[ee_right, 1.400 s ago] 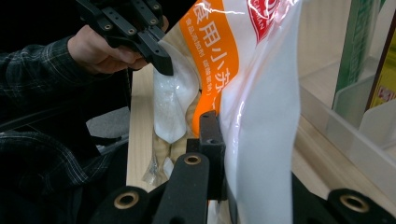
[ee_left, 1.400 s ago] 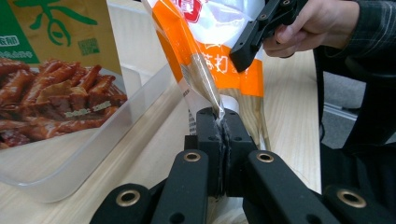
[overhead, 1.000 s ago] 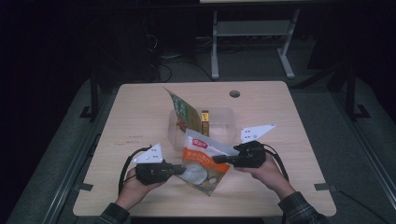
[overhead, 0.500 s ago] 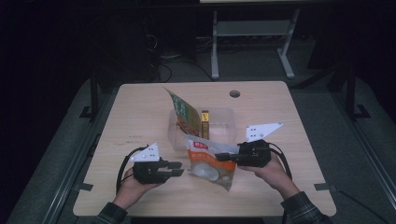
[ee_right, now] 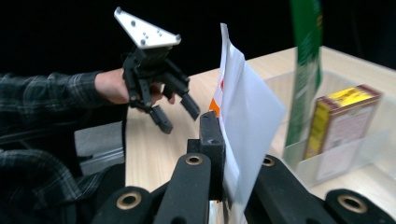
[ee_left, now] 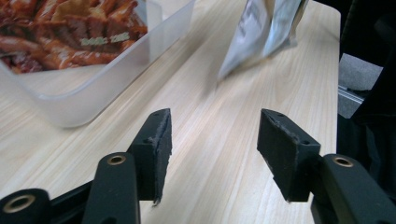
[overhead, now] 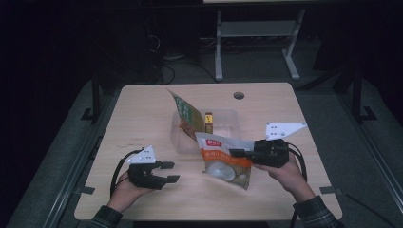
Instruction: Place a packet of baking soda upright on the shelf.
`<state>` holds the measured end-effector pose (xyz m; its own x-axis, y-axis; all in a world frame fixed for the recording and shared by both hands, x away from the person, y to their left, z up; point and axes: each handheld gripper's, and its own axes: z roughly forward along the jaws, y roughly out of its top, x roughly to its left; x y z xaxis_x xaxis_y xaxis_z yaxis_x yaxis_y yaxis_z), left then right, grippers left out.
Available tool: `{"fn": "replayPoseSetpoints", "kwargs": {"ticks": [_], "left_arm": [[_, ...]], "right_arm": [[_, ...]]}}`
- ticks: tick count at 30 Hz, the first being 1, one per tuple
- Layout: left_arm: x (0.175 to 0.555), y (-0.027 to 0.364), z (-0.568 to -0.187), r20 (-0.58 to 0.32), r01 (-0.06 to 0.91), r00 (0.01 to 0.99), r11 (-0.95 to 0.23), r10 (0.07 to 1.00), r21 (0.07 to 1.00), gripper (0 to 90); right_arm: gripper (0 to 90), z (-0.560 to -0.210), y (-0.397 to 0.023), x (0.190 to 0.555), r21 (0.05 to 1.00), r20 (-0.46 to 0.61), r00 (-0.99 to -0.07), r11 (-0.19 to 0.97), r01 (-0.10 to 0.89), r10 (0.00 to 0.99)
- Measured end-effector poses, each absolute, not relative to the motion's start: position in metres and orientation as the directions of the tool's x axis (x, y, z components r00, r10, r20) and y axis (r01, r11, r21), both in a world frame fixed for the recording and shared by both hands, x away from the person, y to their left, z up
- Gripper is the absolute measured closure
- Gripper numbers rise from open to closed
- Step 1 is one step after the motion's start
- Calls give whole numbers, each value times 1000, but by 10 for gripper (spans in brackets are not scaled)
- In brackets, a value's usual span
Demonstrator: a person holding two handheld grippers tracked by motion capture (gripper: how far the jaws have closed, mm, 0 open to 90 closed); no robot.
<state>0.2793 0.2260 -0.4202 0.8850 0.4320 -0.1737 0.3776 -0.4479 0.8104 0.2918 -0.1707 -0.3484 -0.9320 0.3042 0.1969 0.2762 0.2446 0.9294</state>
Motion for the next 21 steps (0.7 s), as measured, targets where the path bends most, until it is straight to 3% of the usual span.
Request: {"fn": "replayPoseSetpoints", "kwargs": {"ticks": [21], "left_arm": [[291,252,-429,-166,436,831,-436,531,787,279]], "right_arm": [[895,-305,-204,296,949,171,-843,145,280,510]]}}
